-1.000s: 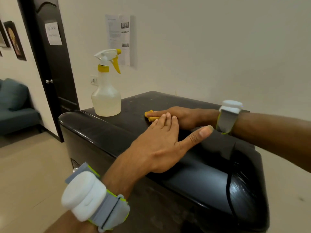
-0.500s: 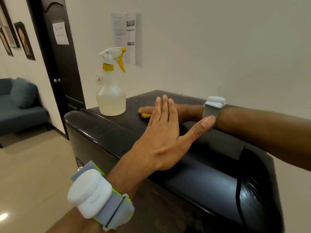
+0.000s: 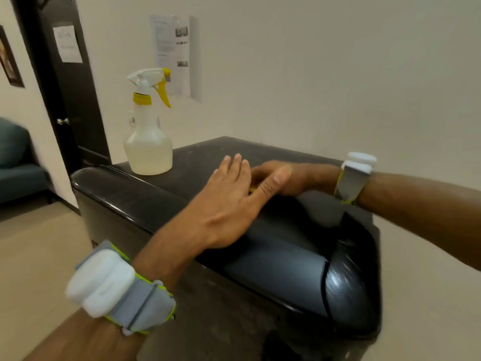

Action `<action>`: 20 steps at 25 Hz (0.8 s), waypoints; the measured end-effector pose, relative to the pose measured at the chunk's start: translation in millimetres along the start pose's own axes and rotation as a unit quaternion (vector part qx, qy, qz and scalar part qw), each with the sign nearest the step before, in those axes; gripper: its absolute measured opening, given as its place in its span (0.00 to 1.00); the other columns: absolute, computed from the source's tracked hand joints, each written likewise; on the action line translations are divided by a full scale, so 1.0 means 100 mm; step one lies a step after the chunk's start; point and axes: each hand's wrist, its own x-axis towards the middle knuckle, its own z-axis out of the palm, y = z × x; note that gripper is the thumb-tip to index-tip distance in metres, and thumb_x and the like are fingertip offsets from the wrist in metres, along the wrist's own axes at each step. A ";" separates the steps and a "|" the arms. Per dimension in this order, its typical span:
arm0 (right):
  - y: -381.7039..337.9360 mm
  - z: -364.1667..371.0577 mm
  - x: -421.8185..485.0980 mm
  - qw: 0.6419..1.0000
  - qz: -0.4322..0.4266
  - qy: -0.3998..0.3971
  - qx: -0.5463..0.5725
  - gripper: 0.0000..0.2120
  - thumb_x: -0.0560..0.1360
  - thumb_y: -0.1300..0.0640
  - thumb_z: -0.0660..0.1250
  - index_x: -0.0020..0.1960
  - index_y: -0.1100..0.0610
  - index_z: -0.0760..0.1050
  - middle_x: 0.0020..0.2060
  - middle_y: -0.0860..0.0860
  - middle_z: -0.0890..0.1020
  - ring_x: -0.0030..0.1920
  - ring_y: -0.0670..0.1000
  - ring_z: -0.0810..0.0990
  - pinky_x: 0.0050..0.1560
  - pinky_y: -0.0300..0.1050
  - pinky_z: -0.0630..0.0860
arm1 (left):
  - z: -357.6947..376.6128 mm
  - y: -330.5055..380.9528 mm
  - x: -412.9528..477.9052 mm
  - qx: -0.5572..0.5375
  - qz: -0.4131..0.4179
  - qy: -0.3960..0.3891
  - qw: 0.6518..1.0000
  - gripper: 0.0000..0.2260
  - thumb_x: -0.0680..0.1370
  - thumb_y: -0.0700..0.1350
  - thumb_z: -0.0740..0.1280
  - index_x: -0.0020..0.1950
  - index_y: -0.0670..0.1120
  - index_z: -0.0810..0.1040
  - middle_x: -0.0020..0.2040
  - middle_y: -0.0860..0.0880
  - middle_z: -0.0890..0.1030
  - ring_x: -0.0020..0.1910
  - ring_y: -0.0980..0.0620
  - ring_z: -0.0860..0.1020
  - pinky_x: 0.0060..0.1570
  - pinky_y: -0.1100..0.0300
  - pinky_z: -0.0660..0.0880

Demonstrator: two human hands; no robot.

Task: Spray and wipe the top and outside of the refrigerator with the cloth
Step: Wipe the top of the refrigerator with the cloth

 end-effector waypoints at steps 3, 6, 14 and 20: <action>0.12 -0.08 -0.27 0.998 0.029 0.029 0.040 0.23 0.80 0.48 0.57 0.75 0.42 0.62 0.62 0.59 0.78 0.63 0.61 0.77 0.66 0.57 0.71 | 0.01 0.05 0.04 0.031 0.008 -0.039 0.999 0.49 0.67 0.77 0.34 0.80 0.50 0.42 0.81 0.53 0.41 0.78 0.58 0.36 0.78 0.54 0.38; -0.07 -0.04 -0.73 0.990 -0.014 -0.007 0.139 0.22 0.83 0.61 0.58 0.63 0.33 0.73 0.37 0.55 0.76 0.36 0.51 0.73 0.42 0.43 0.74 | -0.05 0.14 0.08 0.030 0.004 -0.106 0.994 0.46 0.67 0.75 0.34 0.80 0.52 0.43 0.81 0.52 0.42 0.79 0.56 0.38 0.77 0.54 0.37; 0.22 0.04 -1.05 0.988 0.097 0.063 0.101 0.12 0.82 0.58 0.58 0.56 0.56 0.80 0.37 0.44 0.81 0.36 0.49 0.75 0.44 0.43 0.74 | 0.13 0.51 0.53 0.041 0.027 -0.195 0.980 0.40 0.72 0.74 0.36 0.80 0.56 0.42 0.81 0.54 0.41 0.78 0.56 0.37 0.76 0.49 0.35; 0.43 0.07 -1.41 0.981 0.159 0.071 0.086 0.20 0.83 0.50 0.56 0.75 0.43 0.65 0.68 0.41 0.76 0.65 0.47 0.76 0.67 0.42 0.71 | 0.29 0.41 0.63 0.143 0.050 -0.233 0.960 0.47 0.65 0.74 0.32 0.80 0.52 0.38 0.81 0.53 0.38 0.78 0.54 0.36 0.78 0.46 0.39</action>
